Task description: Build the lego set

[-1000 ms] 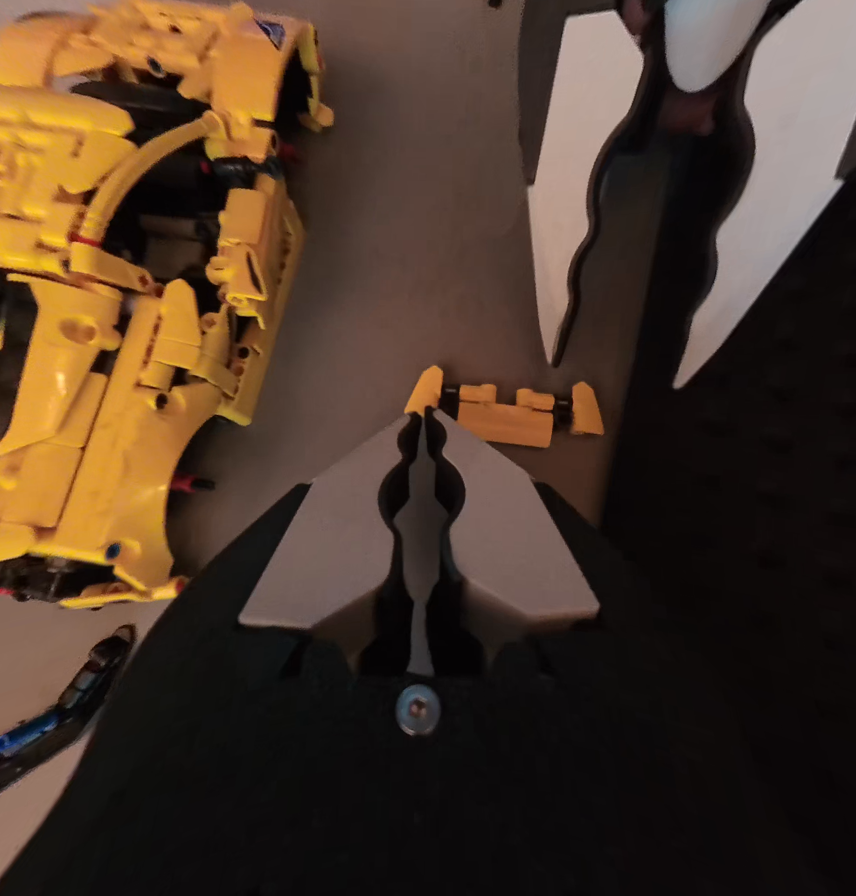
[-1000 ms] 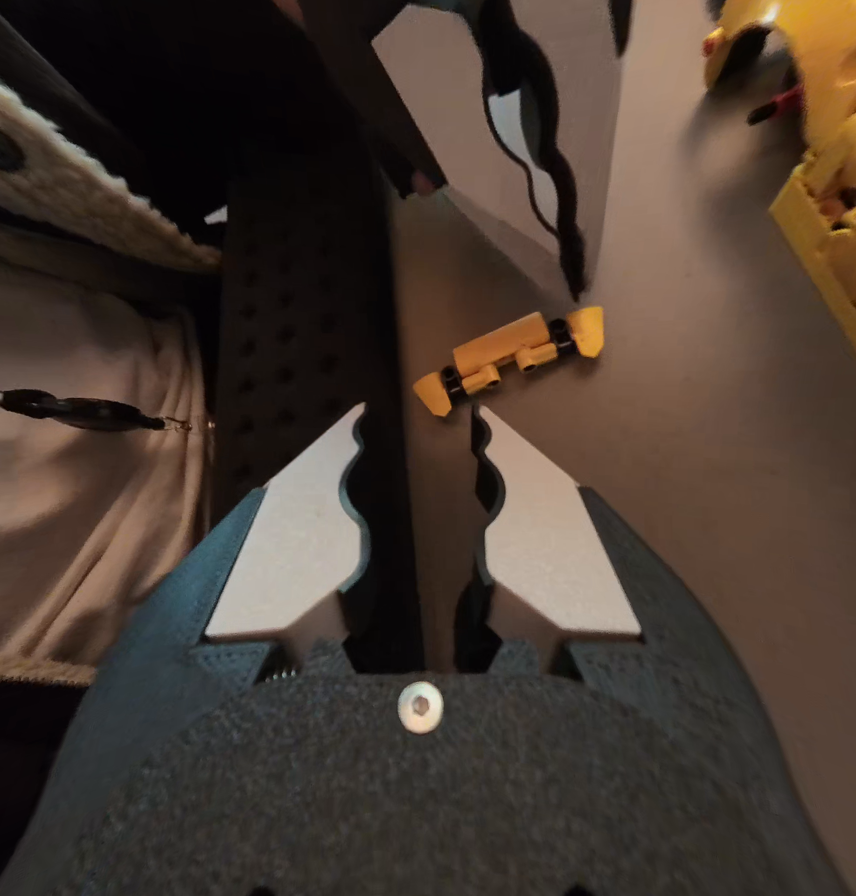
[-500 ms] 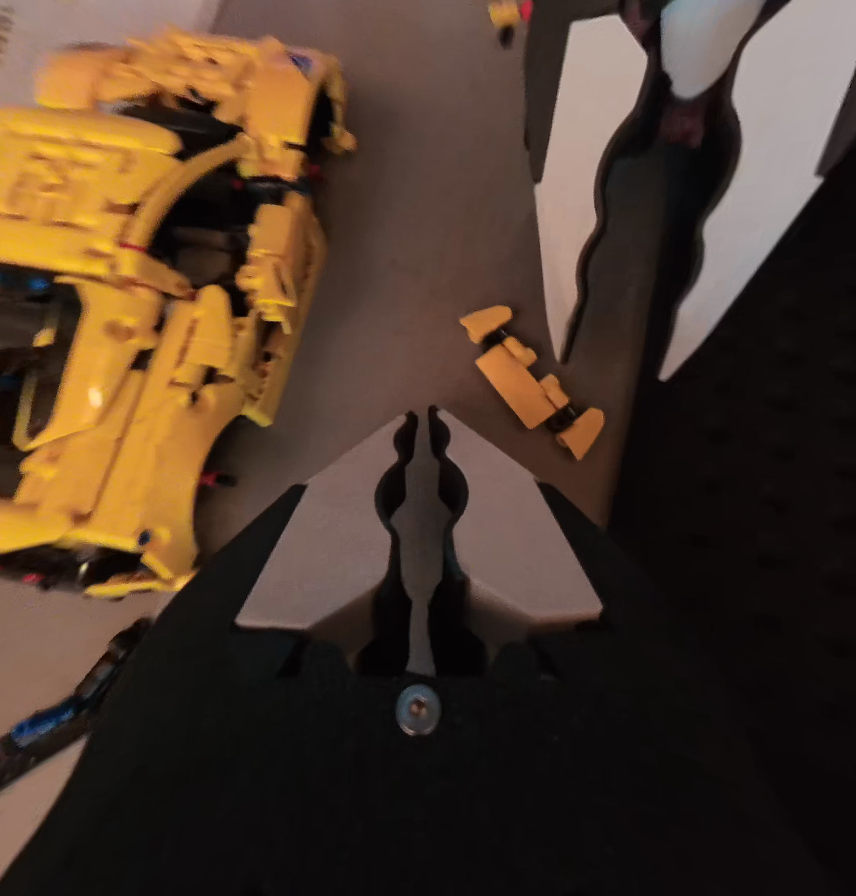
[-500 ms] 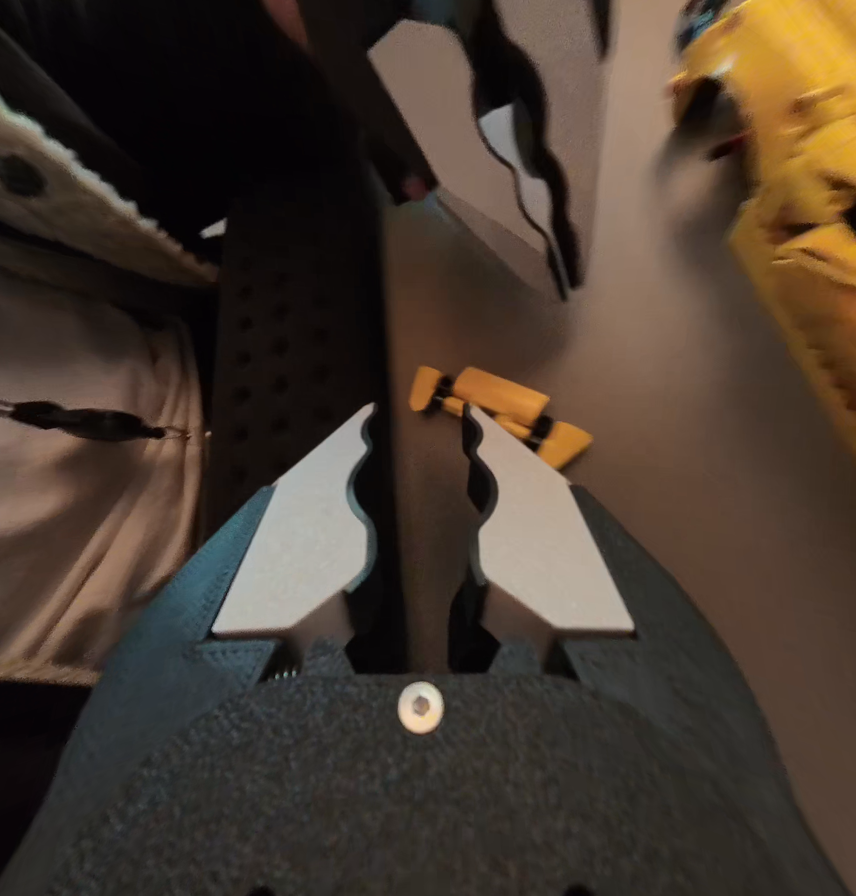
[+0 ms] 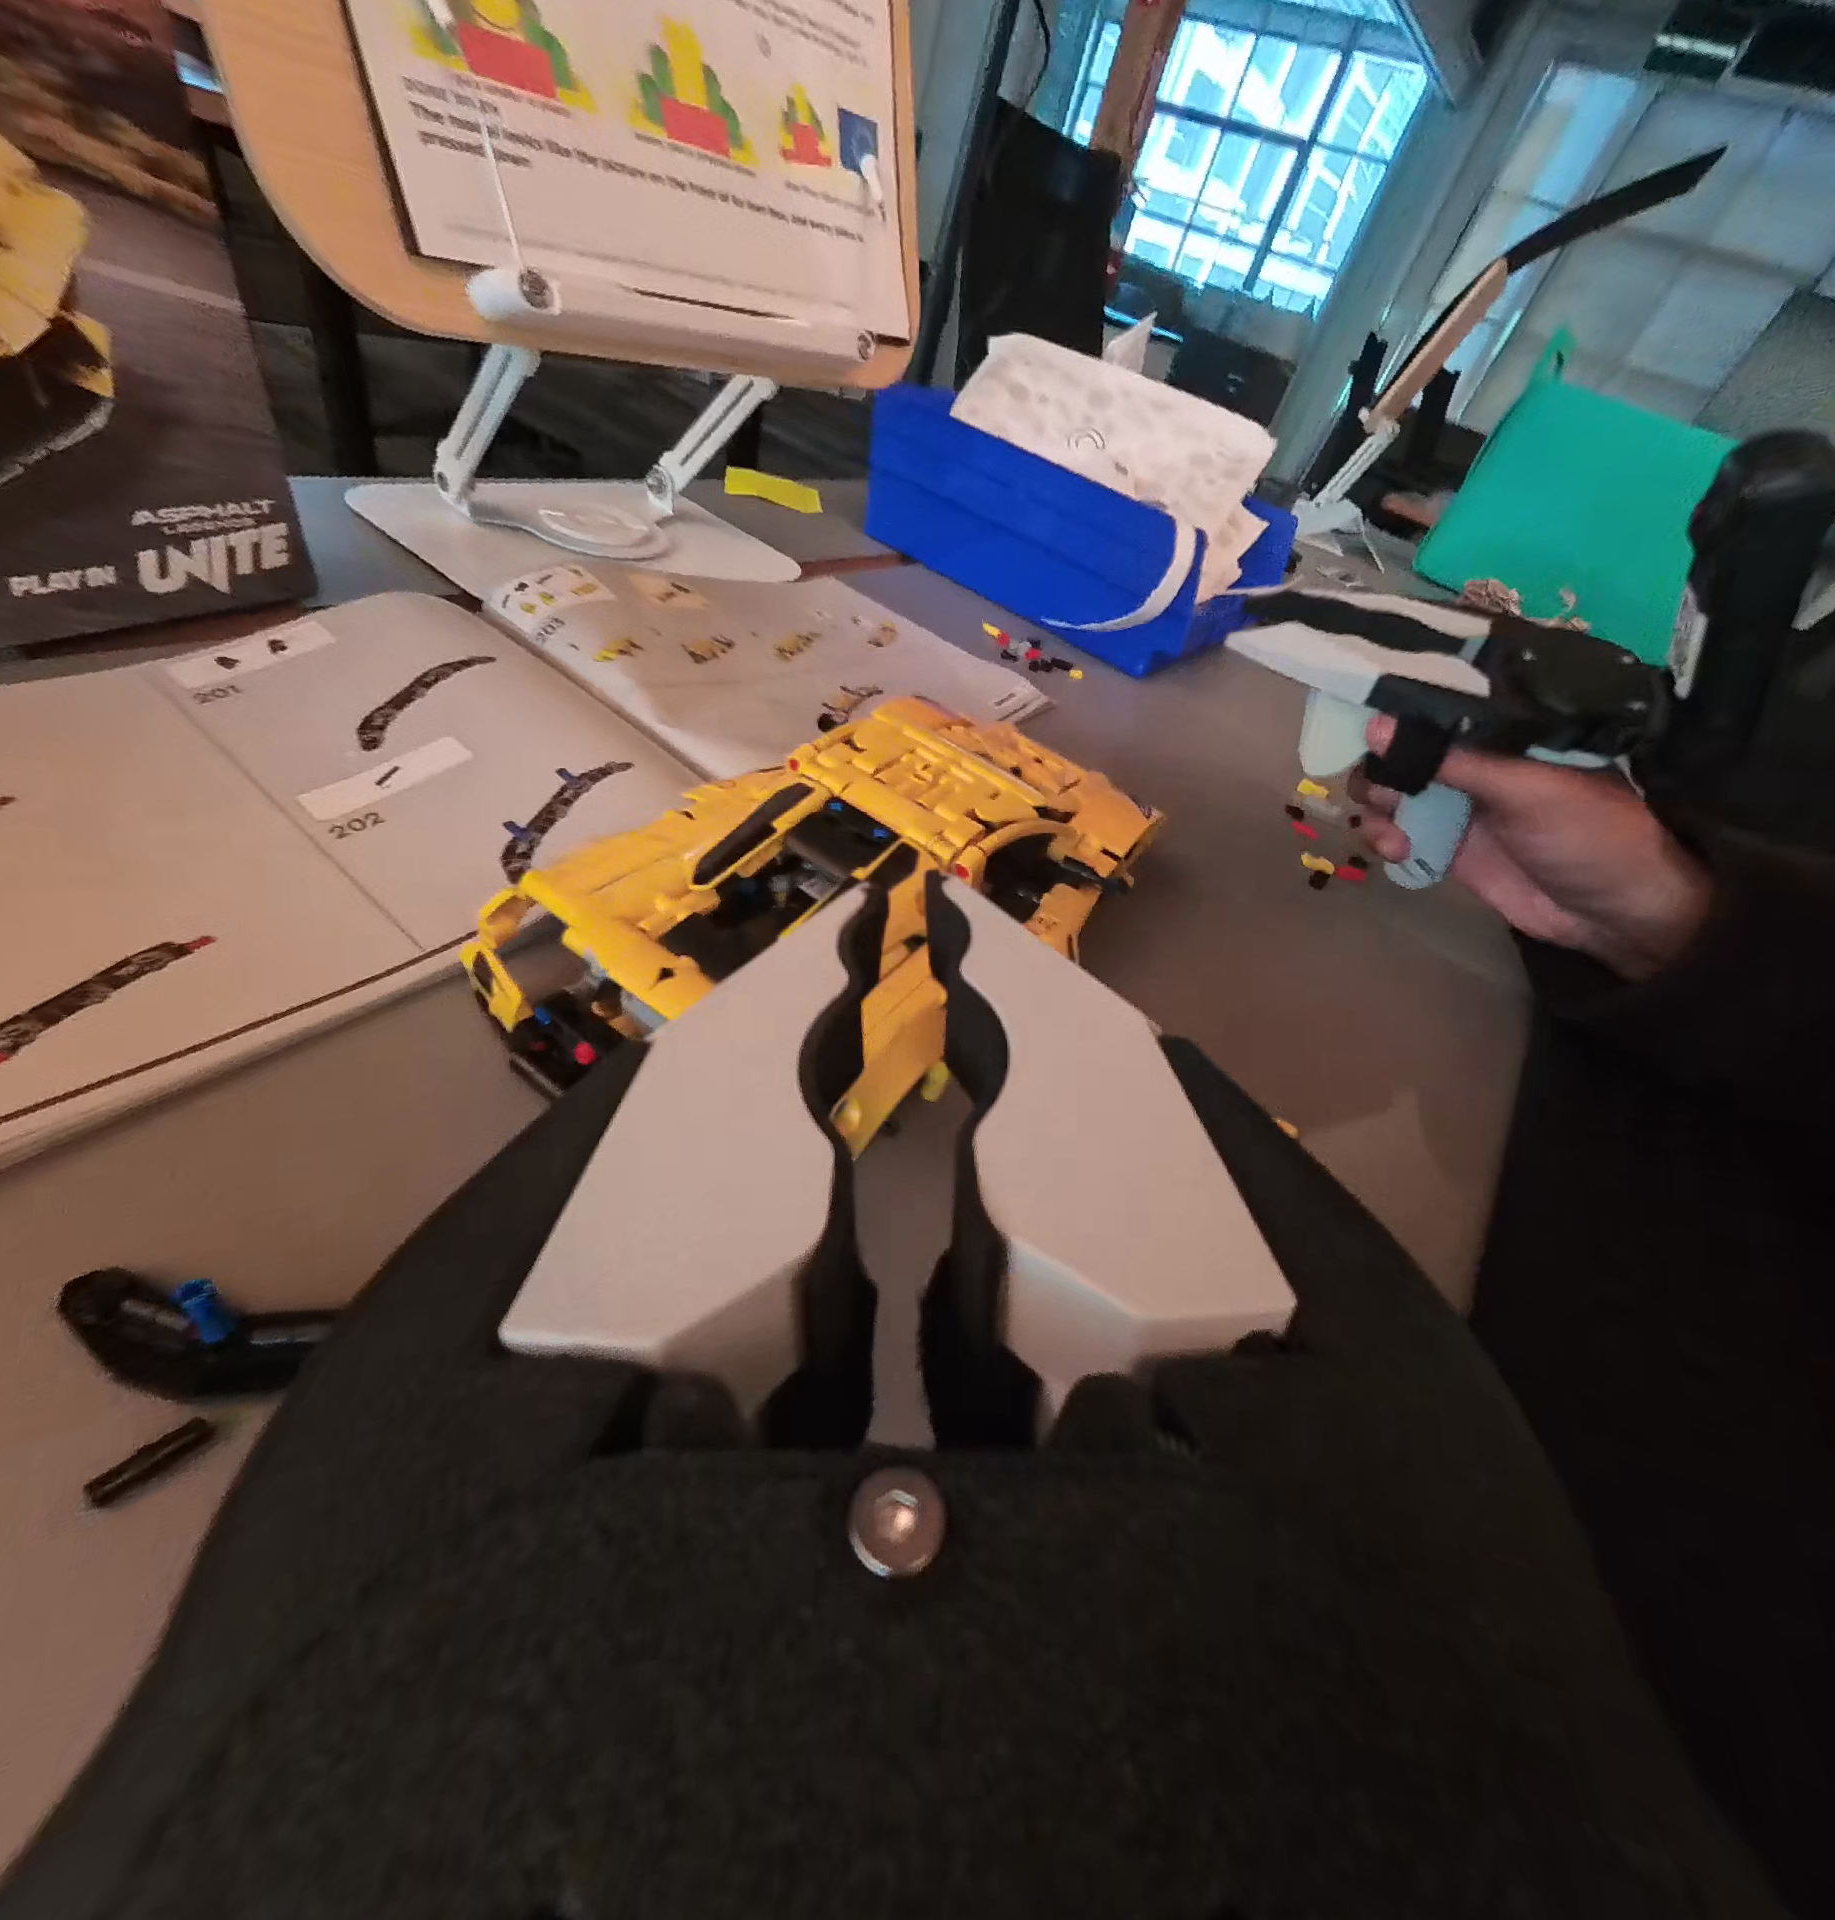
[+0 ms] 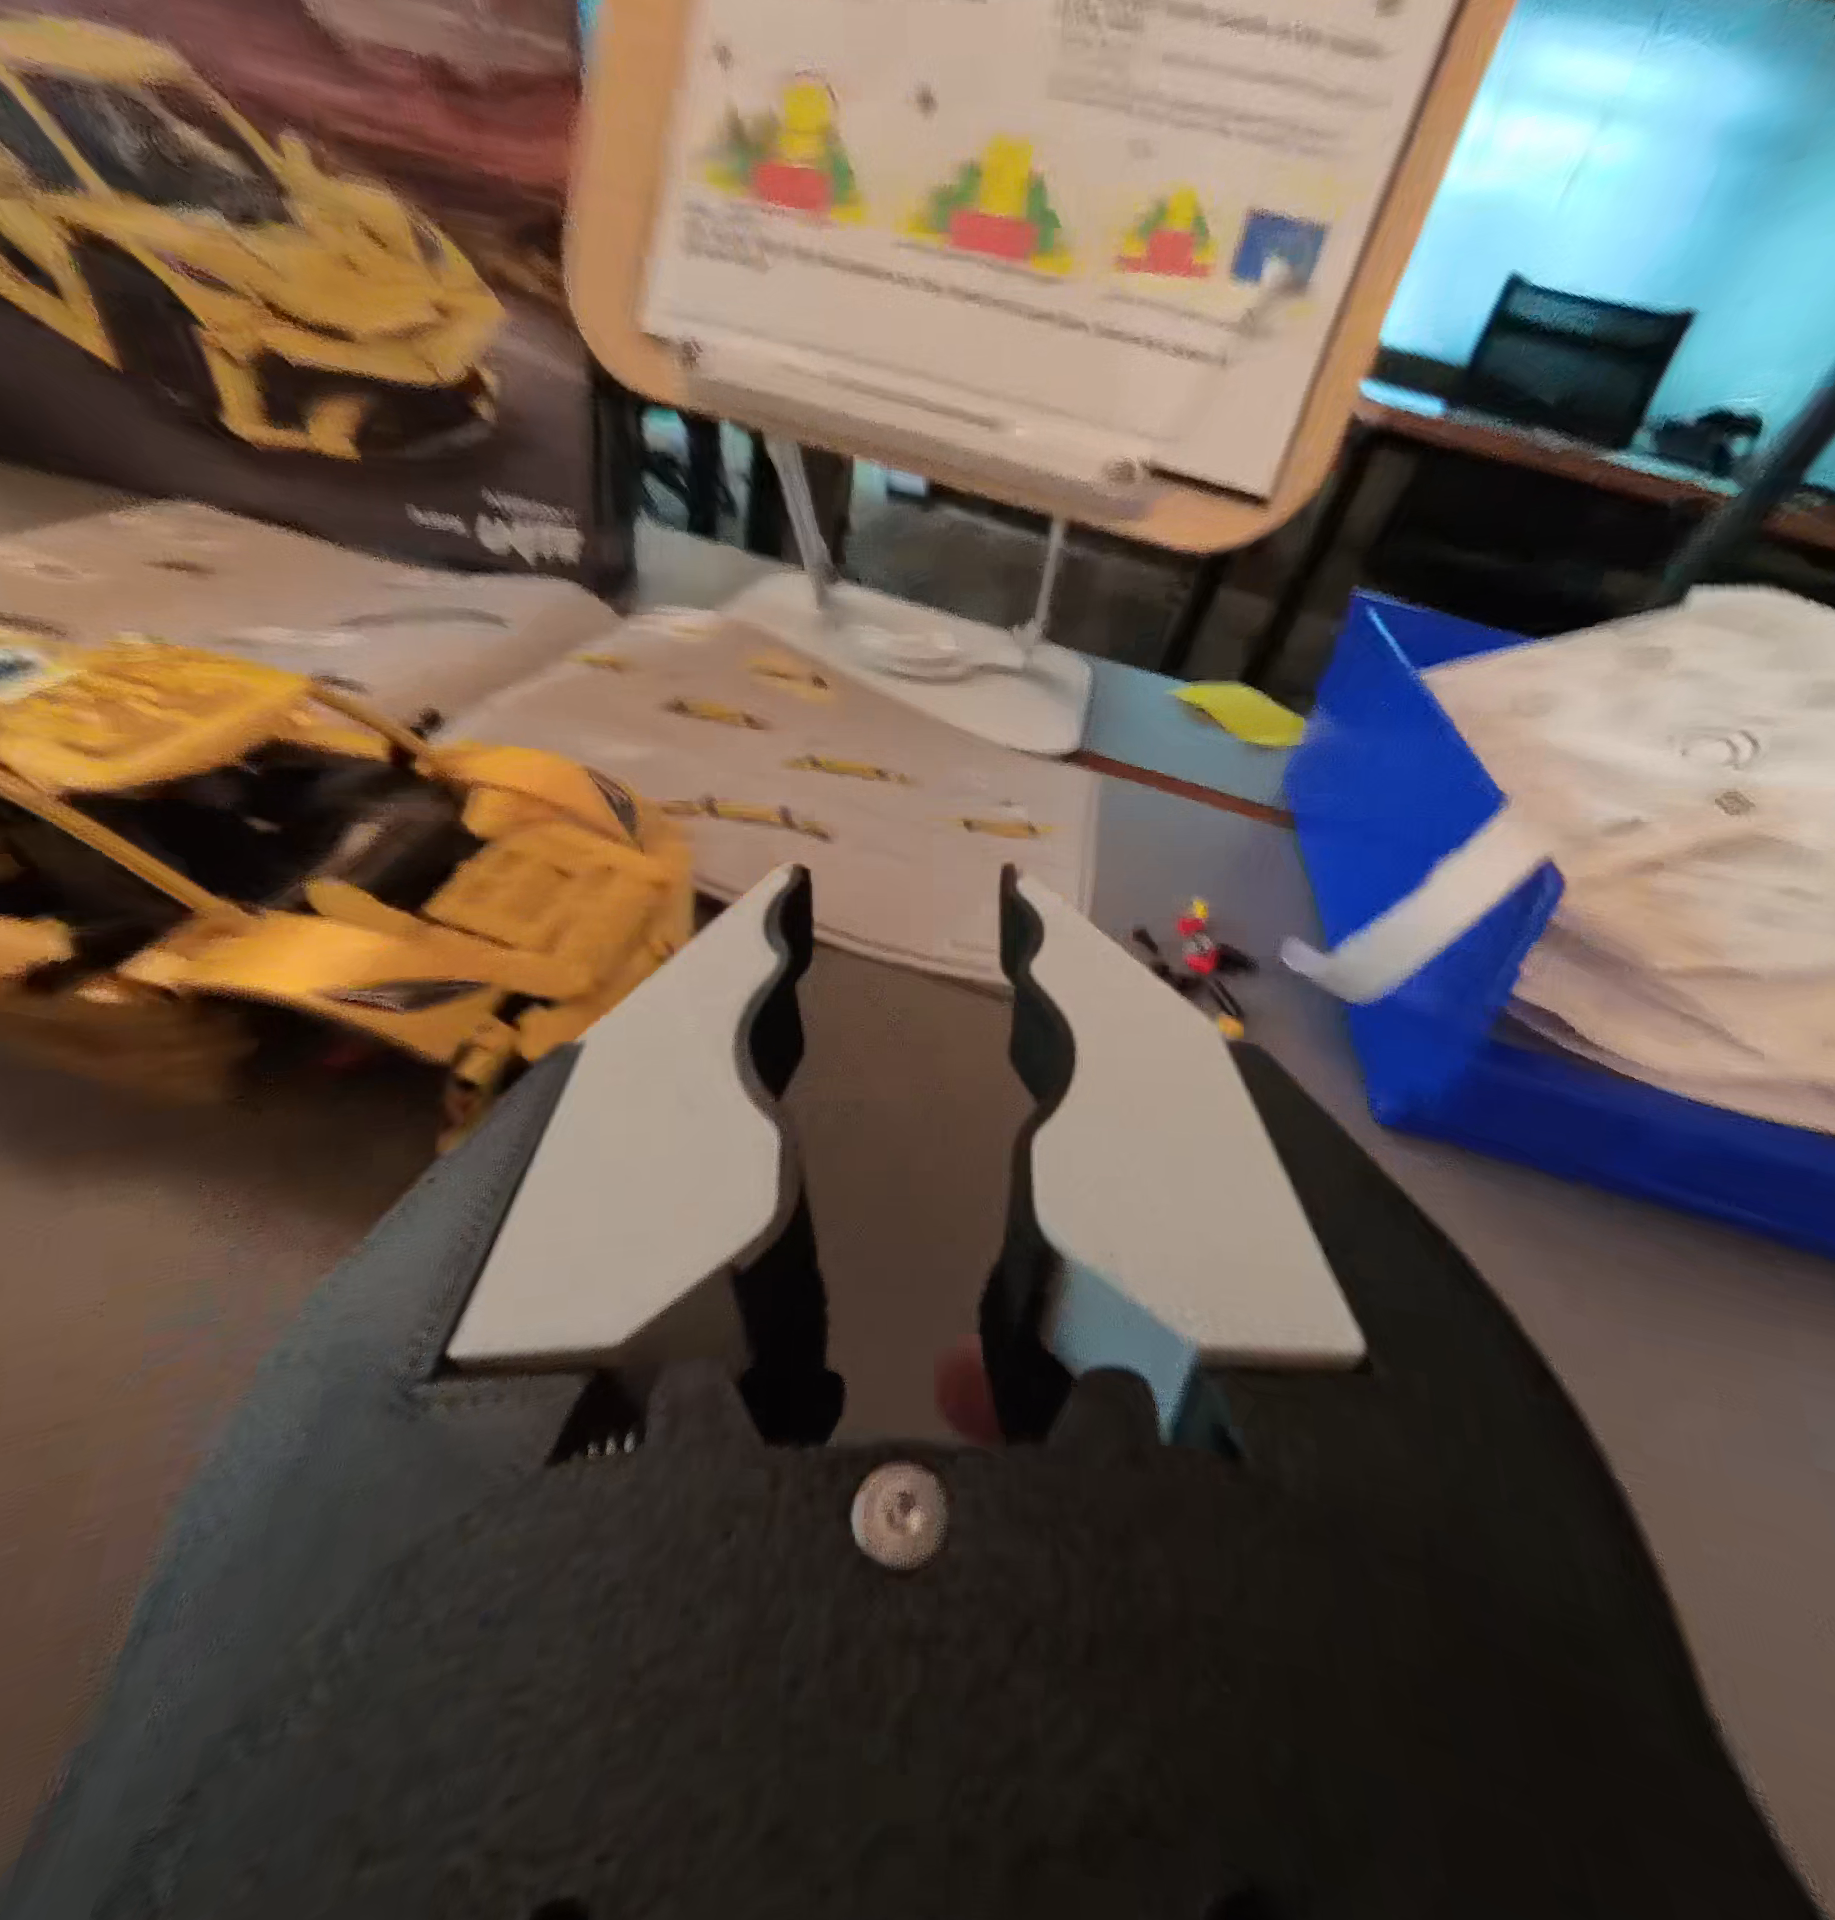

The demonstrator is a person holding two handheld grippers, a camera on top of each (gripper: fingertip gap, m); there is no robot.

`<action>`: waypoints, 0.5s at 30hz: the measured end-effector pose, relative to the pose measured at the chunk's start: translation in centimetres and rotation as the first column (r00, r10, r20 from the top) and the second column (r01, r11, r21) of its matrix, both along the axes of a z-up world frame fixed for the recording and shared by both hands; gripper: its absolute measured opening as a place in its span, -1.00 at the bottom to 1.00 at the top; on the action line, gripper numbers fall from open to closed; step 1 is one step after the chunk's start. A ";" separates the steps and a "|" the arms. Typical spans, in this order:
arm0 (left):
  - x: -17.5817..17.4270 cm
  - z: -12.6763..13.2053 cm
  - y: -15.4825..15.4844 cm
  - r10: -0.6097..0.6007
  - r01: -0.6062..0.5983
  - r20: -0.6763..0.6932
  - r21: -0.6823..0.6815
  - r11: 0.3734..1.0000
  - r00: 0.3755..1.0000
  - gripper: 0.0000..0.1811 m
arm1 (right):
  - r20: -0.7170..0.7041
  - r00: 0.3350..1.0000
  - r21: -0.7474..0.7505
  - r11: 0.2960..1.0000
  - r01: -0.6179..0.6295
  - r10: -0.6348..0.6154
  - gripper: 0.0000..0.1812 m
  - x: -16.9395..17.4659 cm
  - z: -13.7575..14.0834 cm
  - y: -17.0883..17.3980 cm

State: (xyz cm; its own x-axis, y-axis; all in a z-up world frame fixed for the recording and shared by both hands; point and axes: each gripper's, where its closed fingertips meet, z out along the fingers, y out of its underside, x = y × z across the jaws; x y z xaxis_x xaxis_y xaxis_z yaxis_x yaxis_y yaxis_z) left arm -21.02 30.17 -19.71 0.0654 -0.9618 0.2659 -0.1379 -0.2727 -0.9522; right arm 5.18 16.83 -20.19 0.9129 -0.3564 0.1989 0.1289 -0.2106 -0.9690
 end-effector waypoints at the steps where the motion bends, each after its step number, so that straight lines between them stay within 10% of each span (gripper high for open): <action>1: -0.1 0.0 0.3 0.009 -0.009 0.002 -0.009 1.000 1.000 -0.92 | -0.021 1.000 -0.047 0.999 0.010 -0.011 -0.61 0.5 -0.8 -0.3; 15: 0.5 -0.5 0.9 0.000 -0.001 -0.014 -0.039 0.999 1.000 -0.91 | -0.570 0.816 -0.016 0.992 -0.128 0.097 -0.76 -0.7 -3.5 0.2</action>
